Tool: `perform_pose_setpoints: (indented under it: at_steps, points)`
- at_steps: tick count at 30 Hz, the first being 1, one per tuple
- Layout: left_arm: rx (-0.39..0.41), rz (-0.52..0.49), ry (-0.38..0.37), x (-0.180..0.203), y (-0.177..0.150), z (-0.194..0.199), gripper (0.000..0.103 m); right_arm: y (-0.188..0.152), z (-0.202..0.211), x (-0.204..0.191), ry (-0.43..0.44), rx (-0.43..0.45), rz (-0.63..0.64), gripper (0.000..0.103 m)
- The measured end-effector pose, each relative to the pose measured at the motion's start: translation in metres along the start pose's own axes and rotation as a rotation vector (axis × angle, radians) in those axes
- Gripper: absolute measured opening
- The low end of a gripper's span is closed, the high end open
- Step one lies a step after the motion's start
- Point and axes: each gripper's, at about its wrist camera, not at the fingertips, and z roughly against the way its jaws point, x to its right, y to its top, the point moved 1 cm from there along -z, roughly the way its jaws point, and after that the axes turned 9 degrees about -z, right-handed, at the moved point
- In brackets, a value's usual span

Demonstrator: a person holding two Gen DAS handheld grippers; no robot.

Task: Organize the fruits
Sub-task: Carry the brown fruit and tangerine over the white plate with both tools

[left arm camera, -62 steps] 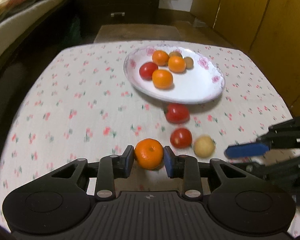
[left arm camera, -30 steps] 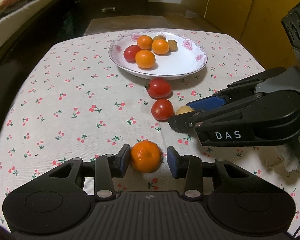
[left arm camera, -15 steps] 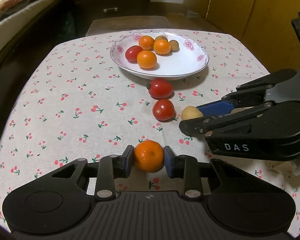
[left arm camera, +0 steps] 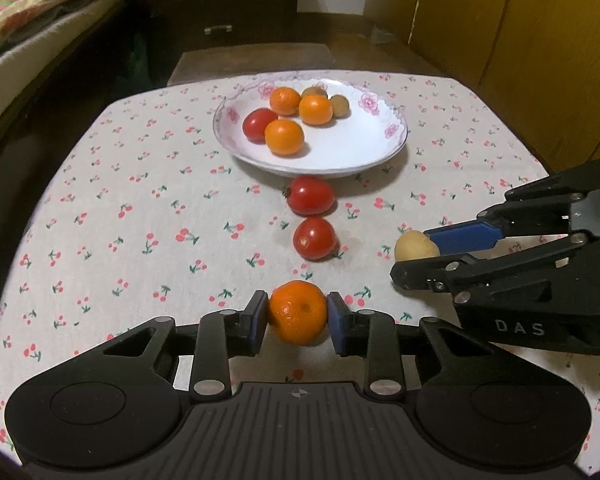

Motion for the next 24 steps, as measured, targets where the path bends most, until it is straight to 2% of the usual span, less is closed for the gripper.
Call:
perform_pose_setpoints:
  at_steps: [24]
  points:
    - [0.061,-0.033,0.047,0.011,0.036,0.002,0.040,0.012,0.019,0.009,-0.027,0.066,-0.020,0.030]
